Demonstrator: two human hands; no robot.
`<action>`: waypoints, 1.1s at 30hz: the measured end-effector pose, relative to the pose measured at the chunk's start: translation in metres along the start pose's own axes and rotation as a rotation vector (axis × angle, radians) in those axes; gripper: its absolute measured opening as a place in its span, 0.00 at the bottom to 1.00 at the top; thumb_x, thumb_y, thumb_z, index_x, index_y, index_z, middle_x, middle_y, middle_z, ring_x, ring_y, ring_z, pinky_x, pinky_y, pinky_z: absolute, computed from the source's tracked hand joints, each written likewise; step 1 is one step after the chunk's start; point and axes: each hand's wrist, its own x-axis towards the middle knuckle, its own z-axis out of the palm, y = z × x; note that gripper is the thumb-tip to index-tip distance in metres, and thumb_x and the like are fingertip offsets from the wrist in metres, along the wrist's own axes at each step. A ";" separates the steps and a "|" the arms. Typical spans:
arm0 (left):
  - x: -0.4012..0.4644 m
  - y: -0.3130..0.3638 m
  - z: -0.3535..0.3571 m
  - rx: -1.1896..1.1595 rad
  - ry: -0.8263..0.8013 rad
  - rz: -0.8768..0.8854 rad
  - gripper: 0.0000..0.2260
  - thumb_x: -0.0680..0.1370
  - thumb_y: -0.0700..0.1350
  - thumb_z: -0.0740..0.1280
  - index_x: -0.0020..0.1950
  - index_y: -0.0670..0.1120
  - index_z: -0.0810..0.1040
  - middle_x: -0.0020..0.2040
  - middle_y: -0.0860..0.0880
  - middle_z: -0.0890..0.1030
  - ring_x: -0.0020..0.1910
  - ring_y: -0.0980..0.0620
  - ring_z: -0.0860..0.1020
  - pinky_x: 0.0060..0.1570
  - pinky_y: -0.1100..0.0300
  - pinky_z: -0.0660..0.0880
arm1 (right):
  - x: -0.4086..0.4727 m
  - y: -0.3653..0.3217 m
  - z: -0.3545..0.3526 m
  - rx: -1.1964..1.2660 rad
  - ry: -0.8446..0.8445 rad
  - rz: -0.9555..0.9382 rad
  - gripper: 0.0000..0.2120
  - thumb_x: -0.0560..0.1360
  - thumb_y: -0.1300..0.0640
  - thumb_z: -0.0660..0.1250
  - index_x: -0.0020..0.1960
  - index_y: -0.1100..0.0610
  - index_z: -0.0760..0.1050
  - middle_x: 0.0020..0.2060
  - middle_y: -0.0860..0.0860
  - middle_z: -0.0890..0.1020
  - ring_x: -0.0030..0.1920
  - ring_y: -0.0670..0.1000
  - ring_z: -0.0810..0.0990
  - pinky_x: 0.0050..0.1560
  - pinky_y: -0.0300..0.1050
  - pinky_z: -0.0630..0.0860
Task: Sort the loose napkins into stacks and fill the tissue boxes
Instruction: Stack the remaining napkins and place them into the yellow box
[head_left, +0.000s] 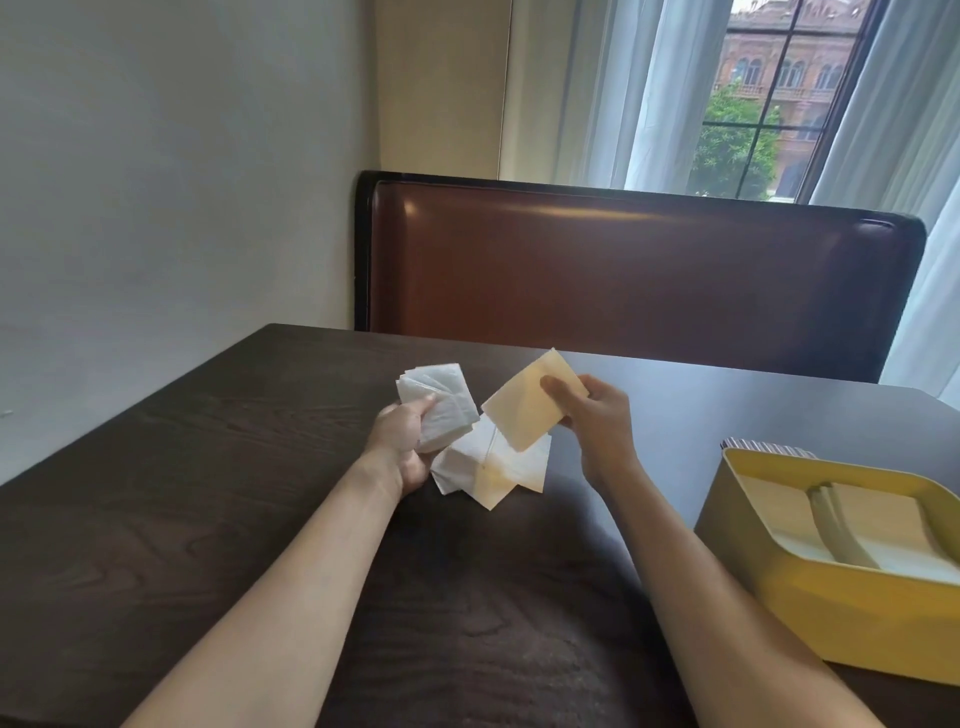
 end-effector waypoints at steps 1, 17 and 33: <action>-0.002 0.001 0.001 -0.007 0.022 0.013 0.11 0.81 0.42 0.66 0.61 0.38 0.78 0.52 0.38 0.84 0.42 0.43 0.84 0.33 0.55 0.82 | -0.001 -0.003 0.000 0.053 -0.027 0.017 0.05 0.76 0.61 0.71 0.44 0.62 0.77 0.38 0.51 0.81 0.39 0.46 0.82 0.36 0.36 0.77; -0.030 -0.010 0.018 0.257 -0.519 -0.184 0.26 0.83 0.59 0.55 0.60 0.38 0.78 0.49 0.42 0.82 0.45 0.46 0.81 0.45 0.54 0.78 | -0.006 -0.005 0.014 -0.251 -0.214 -0.030 0.04 0.73 0.61 0.74 0.48 0.56 0.84 0.39 0.47 0.83 0.36 0.40 0.80 0.35 0.33 0.75; -0.003 -0.007 0.004 0.137 0.032 0.019 0.05 0.81 0.36 0.64 0.54 0.40 0.78 0.44 0.40 0.81 0.39 0.42 0.81 0.37 0.50 0.81 | 0.006 0.028 0.009 -1.108 -0.274 0.112 0.14 0.76 0.43 0.66 0.59 0.48 0.77 0.62 0.50 0.77 0.67 0.56 0.69 0.64 0.50 0.64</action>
